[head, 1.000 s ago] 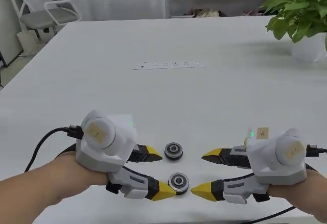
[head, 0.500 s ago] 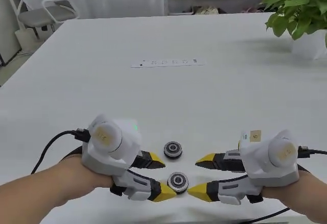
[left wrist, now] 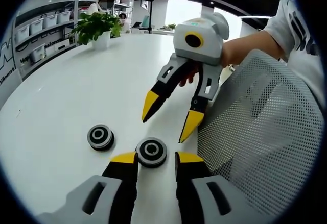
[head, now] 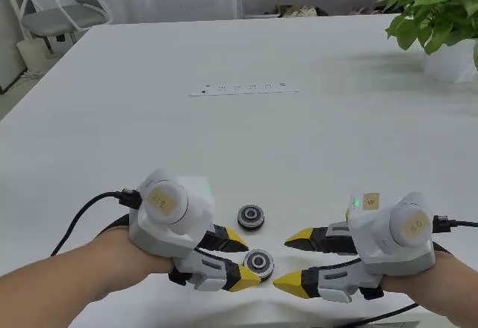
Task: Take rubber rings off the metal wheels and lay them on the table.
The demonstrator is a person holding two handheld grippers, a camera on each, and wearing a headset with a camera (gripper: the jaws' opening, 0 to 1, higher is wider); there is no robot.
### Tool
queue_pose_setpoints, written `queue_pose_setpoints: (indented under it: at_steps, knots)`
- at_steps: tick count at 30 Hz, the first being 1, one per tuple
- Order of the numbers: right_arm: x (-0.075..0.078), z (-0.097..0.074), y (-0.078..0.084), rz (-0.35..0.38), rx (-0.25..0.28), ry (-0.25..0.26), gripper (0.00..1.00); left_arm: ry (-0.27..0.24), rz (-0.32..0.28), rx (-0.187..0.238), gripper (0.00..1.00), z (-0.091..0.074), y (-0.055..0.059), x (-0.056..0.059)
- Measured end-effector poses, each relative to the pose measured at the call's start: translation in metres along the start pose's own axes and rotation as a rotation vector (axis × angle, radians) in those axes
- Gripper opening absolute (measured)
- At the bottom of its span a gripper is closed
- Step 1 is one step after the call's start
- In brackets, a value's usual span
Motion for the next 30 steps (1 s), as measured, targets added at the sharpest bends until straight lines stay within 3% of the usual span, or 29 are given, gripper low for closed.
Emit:
queue_pose_setpoints:
  at_steps: [9,30]
  knots:
    - [-0.0009,0.0013,-0.0006,0.0,0.001,-0.003,0.36,-0.011,0.012,0.005,0.15,0.004,-0.0009,-0.0011]
    - [-0.0033,0.0038,0.0039,0.0,-0.013,-0.004,0.35,-0.038,0.077,-0.002,0.1,0.01,-0.0004,0.0005]
Point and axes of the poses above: the centre of the closed fingertips' face, and the gripper's own axes: z roughly forward along the fingers, x roughly to its right, y roughly out of its underside, the point moved 10 cm from there along -z, roughly backward along the fingers, and after that the axes turned 11 degrees about x, right-handed, at the moved point
